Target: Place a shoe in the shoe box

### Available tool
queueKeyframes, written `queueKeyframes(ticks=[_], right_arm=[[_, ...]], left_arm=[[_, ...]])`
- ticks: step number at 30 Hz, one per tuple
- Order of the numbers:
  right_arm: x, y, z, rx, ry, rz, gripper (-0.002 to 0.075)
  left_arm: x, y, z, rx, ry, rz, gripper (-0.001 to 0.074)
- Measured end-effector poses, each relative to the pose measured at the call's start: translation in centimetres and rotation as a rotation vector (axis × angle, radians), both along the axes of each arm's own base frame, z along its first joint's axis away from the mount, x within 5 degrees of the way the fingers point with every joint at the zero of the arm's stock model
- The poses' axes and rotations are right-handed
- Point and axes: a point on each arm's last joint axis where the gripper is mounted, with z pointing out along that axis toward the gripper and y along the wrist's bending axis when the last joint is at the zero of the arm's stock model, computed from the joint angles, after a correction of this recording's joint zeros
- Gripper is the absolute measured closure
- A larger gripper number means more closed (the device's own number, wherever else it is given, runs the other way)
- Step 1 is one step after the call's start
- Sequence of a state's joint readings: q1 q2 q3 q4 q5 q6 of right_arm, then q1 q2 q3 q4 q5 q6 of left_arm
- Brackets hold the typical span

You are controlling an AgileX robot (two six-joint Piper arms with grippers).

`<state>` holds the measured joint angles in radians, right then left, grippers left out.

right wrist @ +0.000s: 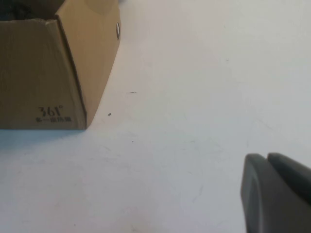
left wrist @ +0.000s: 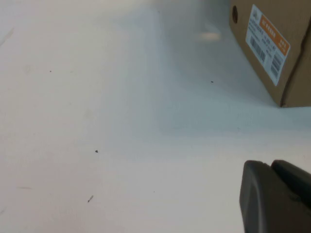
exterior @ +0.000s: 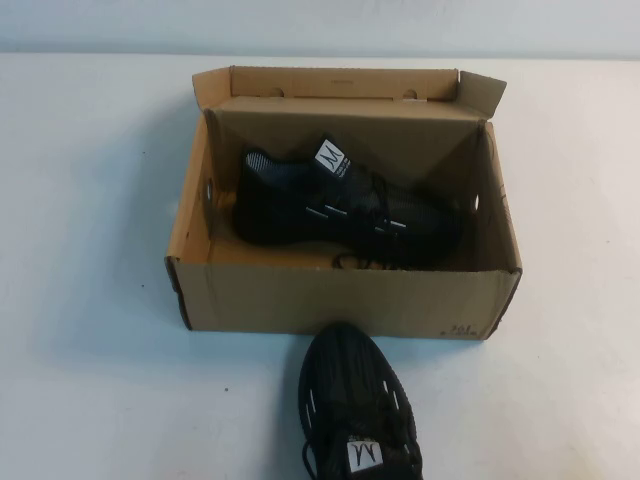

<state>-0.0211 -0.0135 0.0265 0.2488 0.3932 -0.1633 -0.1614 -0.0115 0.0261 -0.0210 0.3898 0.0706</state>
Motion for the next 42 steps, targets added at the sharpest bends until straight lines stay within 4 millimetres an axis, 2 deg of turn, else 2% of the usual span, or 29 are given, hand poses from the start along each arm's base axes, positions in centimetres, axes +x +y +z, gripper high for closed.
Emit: queueKeyframes(ticks=[42], right_arm=[[0.01, -0.01, 0.04, 0.000, -0.005, -0.002, 0.0743]], left_arm=[[0.07, -0.01, 0.21, -0.004, -0.024, 0.000, 0.0736]])
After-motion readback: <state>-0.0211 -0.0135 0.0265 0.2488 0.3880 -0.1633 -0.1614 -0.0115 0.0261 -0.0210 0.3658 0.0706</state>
